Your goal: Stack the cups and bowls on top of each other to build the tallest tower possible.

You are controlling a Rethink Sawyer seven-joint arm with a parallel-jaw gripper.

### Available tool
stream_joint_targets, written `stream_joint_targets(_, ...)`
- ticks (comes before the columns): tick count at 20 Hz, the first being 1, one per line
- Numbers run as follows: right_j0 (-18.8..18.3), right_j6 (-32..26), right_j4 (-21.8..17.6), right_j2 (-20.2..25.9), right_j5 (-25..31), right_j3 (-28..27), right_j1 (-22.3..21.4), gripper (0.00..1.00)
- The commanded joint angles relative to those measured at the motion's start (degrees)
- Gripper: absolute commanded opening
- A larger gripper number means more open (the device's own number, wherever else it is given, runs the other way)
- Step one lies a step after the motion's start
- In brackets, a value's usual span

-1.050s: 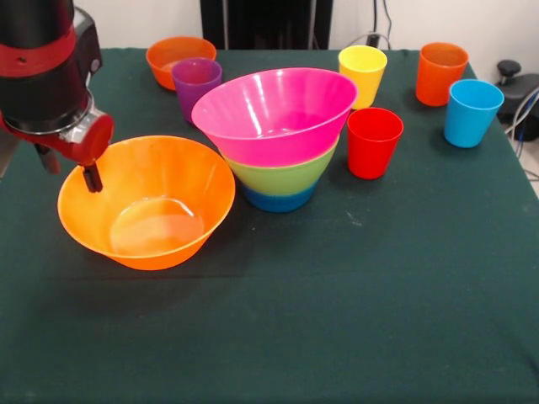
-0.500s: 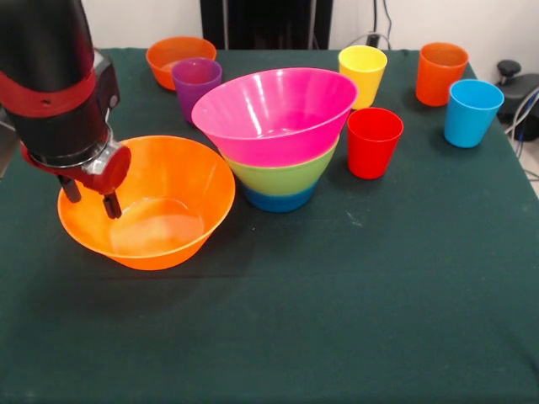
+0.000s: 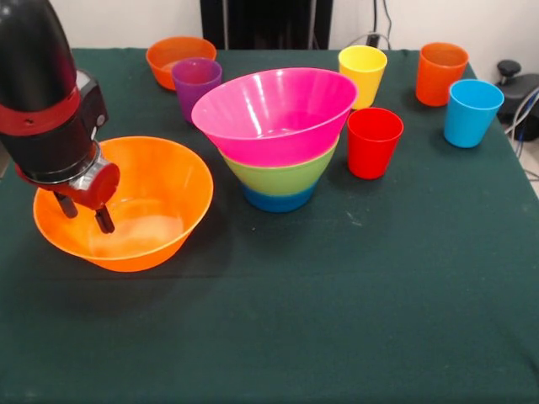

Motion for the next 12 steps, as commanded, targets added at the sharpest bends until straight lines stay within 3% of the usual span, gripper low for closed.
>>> stream_joint_targets(1,-0.6,-18.4,-5.1,5.6,-1.3,6.8,-1.8,1.0)
stream_joint_targets(12,1.3,-14.1,-4.7,4.2,3.8,10.4,-7.8,1.0)
